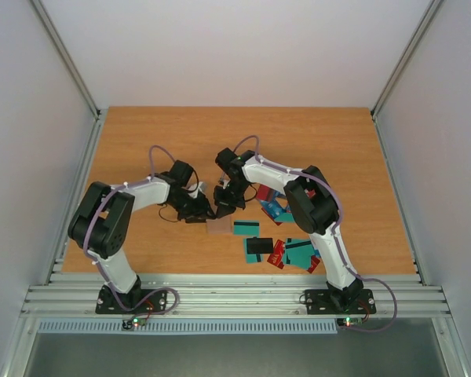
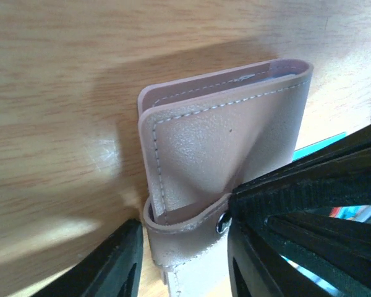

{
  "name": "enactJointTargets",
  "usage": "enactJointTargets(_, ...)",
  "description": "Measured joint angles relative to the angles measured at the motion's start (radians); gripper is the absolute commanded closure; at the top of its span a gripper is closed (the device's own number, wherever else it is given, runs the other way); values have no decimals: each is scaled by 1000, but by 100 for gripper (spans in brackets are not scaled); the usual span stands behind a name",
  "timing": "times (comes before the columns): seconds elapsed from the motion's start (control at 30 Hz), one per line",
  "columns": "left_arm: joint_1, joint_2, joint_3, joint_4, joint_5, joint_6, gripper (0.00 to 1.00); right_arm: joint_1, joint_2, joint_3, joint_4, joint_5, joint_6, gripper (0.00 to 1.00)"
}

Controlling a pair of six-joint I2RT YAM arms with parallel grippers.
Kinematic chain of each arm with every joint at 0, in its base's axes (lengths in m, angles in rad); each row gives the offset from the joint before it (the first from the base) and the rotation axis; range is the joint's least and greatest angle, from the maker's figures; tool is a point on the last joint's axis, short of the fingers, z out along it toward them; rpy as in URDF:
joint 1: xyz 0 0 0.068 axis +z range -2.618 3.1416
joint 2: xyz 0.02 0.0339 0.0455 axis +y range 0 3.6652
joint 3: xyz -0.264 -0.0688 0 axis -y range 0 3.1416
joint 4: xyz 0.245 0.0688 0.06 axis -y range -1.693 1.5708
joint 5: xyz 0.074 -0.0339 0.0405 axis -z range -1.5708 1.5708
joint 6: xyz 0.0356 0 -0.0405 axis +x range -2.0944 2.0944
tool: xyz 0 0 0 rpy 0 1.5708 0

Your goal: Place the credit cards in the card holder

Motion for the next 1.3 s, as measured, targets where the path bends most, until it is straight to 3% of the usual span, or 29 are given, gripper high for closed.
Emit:
enactJointTargets(0.07, -7, -16, 2, -7, -32, 0, 51, 2, -1, 4, -6, 9, -3, 89)
enactJointTargets(0.2, -14, -51, 6, -45, -111, 10, 45, 11, -19, 7, -19, 48, -26, 58)
enactJointTargets(0.4, -16, -161, 23, -135, -185, 27, 31, 15, -112, 14, -49, 127, -53, 28)
enactJointTargets(0.5, -10, -243, 54, -181, -215, 39, 14, 15, -190, 21, -71, 171, -64, 16)
enactJointTargets(0.53, -6, -270, 66, -195, -224, 43, 8, 15, -223, 22, -79, 184, -67, 5)
enactJointTargets(0.57, -2, -297, 77, -208, -234, 46, 2, 15, -261, 23, -88, 200, -72, 2)
enactJointTargets(1.0, 76, -539, 242, -307, -403, 129, 1, -12, -634, 121, -264, 560, -243, 1)
enactJointTargets(1.3, 87, -696, 197, -216, -553, 233, 1, -82, -825, 2, -205, 891, -334, 1)
